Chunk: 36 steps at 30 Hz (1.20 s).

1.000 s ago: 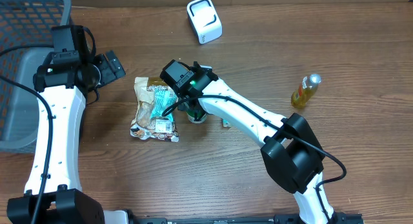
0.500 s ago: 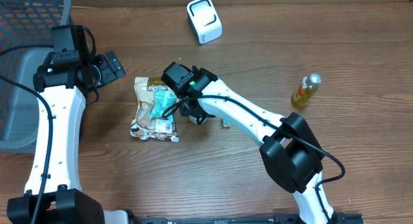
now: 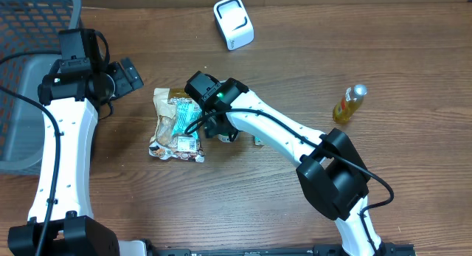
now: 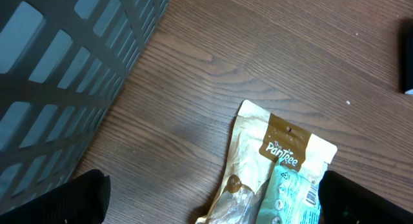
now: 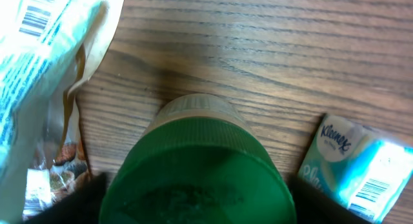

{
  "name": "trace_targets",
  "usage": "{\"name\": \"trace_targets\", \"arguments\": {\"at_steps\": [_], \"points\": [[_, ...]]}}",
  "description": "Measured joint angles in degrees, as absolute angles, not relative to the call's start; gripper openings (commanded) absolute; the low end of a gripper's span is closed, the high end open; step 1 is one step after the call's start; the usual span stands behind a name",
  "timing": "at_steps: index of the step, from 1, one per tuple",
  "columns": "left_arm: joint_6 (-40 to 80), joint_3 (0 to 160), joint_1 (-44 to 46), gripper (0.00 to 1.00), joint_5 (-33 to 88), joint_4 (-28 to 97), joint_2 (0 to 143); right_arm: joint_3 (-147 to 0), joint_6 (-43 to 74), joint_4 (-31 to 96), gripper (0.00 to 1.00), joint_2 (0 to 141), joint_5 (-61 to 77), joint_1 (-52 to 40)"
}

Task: Scan the item barcode
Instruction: 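Lower the right gripper onto the jar and close around its body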

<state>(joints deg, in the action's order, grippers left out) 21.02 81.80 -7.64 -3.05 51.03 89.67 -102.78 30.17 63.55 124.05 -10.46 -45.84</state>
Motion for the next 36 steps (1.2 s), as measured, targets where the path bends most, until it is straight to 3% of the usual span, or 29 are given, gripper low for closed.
{"name": "trace_targets", "arguments": {"at_steps": [4,9,15,22,29,36], "points": [[21.0,81.8,-7.6,0.99,-3.0,51.0,89.7,-102.8,29.5,62.9,0.99,124.0,-10.5,-45.8],[21.0,81.8,-7.6,1.00,-3.0,51.0,89.7,-102.8,34.2,63.8,0.70,124.0,-10.3,-45.8],[21.0,81.8,-7.6,0.99,-3.0,51.0,89.7,-102.8,46.2,66.4,0.70,124.0,-9.3,-45.5],[21.0,81.8,-7.6,1.00,-3.0,51.0,89.7,-102.8,50.1,65.5,0.62,124.0,-9.3,-45.4],[21.0,81.8,-7.6,1.00,-3.0,51.0,89.7,-102.8,40.1,64.7,0.56,124.0,-9.4,-45.4],[21.0,81.8,-7.6,1.00,-3.0,51.0,89.7,-102.8,27.6,63.1,0.63,124.0,-9.2,-45.4]]}}
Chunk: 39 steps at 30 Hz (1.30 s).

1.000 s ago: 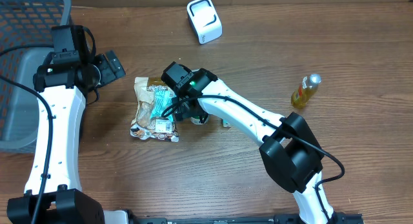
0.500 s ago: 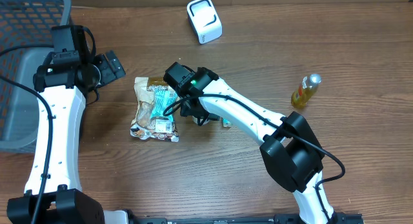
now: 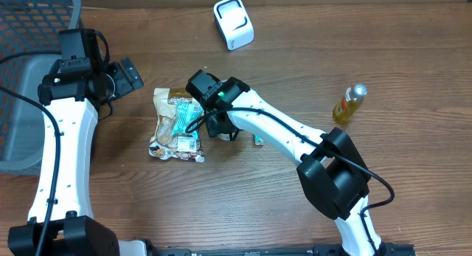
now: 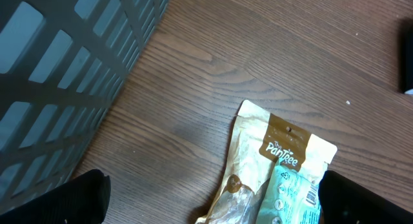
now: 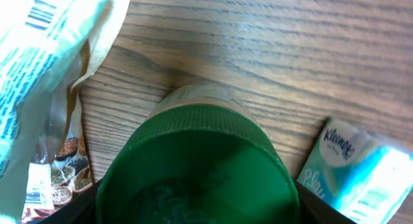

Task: Scan the item barcode
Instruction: 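Lower the right gripper onto the jar and close around its body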

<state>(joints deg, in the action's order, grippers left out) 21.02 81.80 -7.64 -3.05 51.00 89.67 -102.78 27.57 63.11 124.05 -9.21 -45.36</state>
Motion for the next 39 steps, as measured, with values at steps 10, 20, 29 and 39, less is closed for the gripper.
{"name": "trace_targets", "arguments": {"at_steps": [10,20,29,39], "points": [[21.0,81.8,-7.6,0.99,-3.0,51.0,89.7,-102.8,24.0,61.0,1.00,124.1,-9.2,-45.4],[21.0,81.8,-7.6,1.00,-3.0,51.0,89.7,-102.8,35.5,58.8,1.00,124.1,-9.2,-44.2],[21.0,81.8,-7.6,1.00,-3.0,51.0,89.7,-102.7,40.4,58.7,0.96,124.1,-9.2,-43.7],[21.0,81.8,-7.6,1.00,-3.0,51.0,89.7,-99.0,41.0,54.7,0.94,124.1,-9.2,-44.3]]}}
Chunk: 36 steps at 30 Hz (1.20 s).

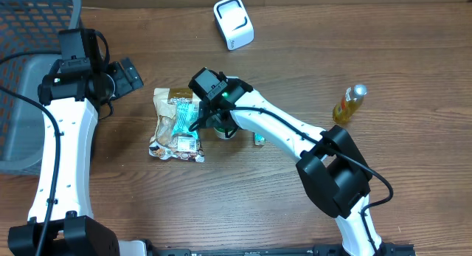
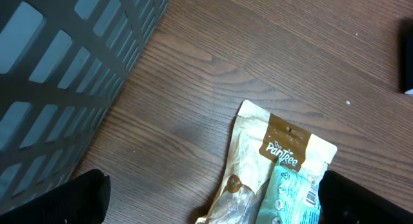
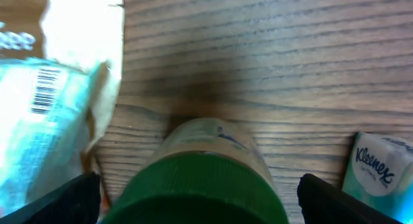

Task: Scan the item barcode
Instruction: 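Lower the right gripper onto the jar and close around its body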

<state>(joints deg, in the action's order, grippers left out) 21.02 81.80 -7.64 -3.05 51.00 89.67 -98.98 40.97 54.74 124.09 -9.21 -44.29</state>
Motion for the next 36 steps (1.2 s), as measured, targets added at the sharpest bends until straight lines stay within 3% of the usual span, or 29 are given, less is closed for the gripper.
{"name": "trace_targets", "arguments": {"at_steps": [27,31,36], "points": [[21.0,81.8,-7.6,0.99,-3.0,51.0,89.7,-98.0,41.4,53.0,0.86,124.8,-9.2,-44.3],[21.0,81.8,-7.6,0.99,-3.0,51.0,89.7,-98.0,41.5,53.0,0.77,126.3,-9.2,-44.3],[21.0,81.8,-7.6,1.00,-3.0,51.0,89.7,-97.8,41.5,53.1,0.77,126.7,-9.0,-44.3]]}}
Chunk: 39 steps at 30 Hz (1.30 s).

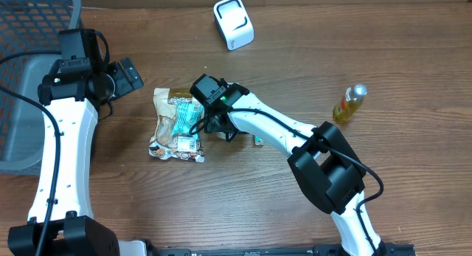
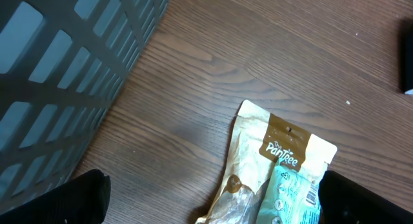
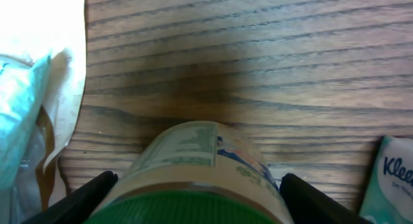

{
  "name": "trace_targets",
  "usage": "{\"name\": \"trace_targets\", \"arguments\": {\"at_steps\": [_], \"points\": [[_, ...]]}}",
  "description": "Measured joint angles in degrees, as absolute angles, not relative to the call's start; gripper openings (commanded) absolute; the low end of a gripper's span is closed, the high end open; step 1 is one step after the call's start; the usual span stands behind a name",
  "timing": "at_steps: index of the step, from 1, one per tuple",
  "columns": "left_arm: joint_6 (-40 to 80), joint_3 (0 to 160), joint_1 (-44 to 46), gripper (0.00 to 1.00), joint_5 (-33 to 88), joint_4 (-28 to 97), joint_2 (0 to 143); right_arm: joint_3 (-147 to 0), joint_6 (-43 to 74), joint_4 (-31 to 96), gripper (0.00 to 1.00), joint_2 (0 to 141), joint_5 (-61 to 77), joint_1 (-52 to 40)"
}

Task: Scan the item barcode
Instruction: 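Lower the right gripper onto the jar and close around its body, then lift the green-capped jar with the right gripper and tilt it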

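Note:
A jar point(image 3: 206, 153) with a green lid and a pale printed label stands on the wood table, right of a snack pouch point(image 1: 175, 123). My right gripper point(image 3: 199, 198) is down around the jar, its fingers point(image 3: 97, 193) tight against both sides. In the overhead view that gripper point(image 1: 219, 127) hides the jar. The white scanner point(image 1: 234, 22) stands at the back of the table. My left gripper point(image 2: 213, 198) hangs open over the table's left part, above the pouch point(image 2: 284, 166), holding nothing.
A grey basket point(image 1: 29, 79) fills the far left. A small Kleenex pack point(image 1: 258, 140) lies just right of the jar, its edge in the right wrist view point(image 3: 393, 179). A yellow bottle point(image 1: 349, 103) stands at the right.
My right gripper has dropped lower around the jar and its fingers have closed in against the jar's sides. The label now shows more than the lid. The left arm has not moved.
My right gripper hung close over the jar's green lid at the two oldest moments. Then it stood back with its fingers wide and the lid showing in the overhead view. Now it is lower, shut on the jar. The left arm stayed still throughout.

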<state>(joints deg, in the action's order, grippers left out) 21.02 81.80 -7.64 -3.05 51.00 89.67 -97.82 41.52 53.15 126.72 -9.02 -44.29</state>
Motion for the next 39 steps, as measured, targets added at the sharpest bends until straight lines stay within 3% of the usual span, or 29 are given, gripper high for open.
{"name": "trace_targets", "arguments": {"at_steps": [39], "points": [[21.0,81.8,-7.6,1.00,-3.0,51.0,89.7,-101.1,41.5,58.0,0.76,127.0,-9.0,-44.3]]}}
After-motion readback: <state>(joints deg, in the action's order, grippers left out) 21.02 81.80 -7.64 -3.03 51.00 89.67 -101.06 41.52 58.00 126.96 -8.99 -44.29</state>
